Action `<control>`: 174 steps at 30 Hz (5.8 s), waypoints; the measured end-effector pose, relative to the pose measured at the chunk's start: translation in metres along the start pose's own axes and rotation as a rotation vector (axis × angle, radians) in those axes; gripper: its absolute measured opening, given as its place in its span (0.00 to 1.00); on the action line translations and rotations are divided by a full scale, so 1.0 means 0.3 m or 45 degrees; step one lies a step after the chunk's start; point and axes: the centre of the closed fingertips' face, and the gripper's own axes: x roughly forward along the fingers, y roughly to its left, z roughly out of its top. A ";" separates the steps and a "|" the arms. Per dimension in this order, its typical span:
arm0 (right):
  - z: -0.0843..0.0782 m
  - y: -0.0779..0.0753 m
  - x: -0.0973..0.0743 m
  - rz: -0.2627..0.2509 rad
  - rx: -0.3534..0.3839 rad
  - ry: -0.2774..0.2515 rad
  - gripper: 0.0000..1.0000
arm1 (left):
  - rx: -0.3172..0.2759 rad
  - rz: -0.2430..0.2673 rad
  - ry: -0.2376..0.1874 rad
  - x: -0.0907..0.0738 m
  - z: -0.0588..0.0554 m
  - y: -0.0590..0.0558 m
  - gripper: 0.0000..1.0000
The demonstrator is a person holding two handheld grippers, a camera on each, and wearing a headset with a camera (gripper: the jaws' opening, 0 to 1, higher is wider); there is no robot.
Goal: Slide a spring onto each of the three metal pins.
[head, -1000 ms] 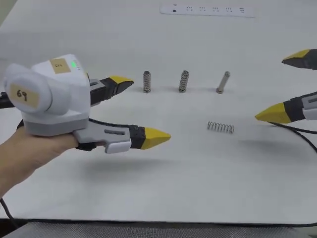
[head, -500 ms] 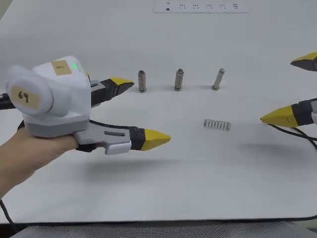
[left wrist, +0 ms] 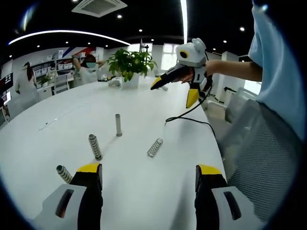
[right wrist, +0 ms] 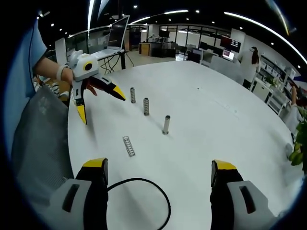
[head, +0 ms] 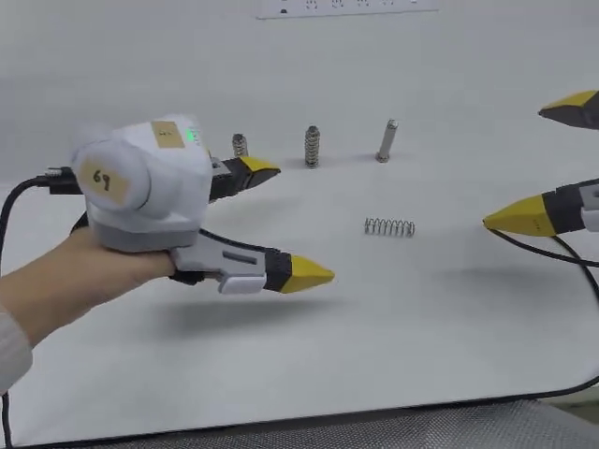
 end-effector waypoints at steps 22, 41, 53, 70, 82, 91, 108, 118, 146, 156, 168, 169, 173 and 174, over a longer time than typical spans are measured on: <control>-0.037 0.039 -0.008 0.016 0.053 -0.011 0.87 | 0.139 -0.198 0.105 0.164 -0.003 -0.032 0.54; -0.055 0.046 -0.029 0.016 0.088 -0.030 0.87 | 0.184 -0.240 0.196 0.241 -0.027 -0.017 0.20; -0.052 0.050 -0.030 0.023 0.101 -0.034 0.89 | 0.209 -0.236 0.213 0.262 -0.010 -0.011 0.11; -0.054 0.052 -0.029 0.025 0.096 -0.033 0.88 | 0.231 -0.257 0.257 0.272 -0.026 -0.016 0.03; -0.059 0.065 -0.027 0.030 0.091 -0.027 0.88 | 0.212 -0.238 0.238 0.275 -0.017 -0.003 0.02; -0.051 0.073 -0.024 0.037 0.085 -0.026 0.88 | 0.208 -0.222 0.215 0.262 0.000 0.002 0.02; -0.037 0.090 -0.016 0.050 0.068 -0.025 0.88 | 0.201 -0.199 0.164 0.216 0.027 0.002 0.02; -0.010 0.098 -0.016 0.059 0.038 -0.020 0.87 | 0.191 -0.188 0.108 0.157 0.055 -0.016 0.02; 0.117 0.277 0.052 0.231 -0.131 -0.035 0.86 | 0.092 -0.066 0.002 -0.077 0.034 -0.073 0.02; 0.147 0.309 0.090 0.295 -0.195 -0.030 0.83 | 0.076 -0.042 -0.031 -0.123 0.034 -0.106 0.02; 0.180 0.371 0.124 0.392 -0.316 -0.006 0.72 | 0.063 -0.040 -0.069 -0.145 0.050 -0.124 0.02; 0.183 0.378 0.126 0.407 -0.325 -0.005 0.70 | 0.066 -0.042 -0.071 -0.146 0.052 -0.125 0.02; 0.183 0.401 0.140 0.459 -0.369 0.012 0.57 | 0.069 -0.052 -0.078 -0.147 0.060 -0.130 0.02; 0.184 0.404 0.144 0.462 -0.379 0.011 0.57 | 0.069 -0.052 -0.079 -0.148 0.061 -0.130 0.02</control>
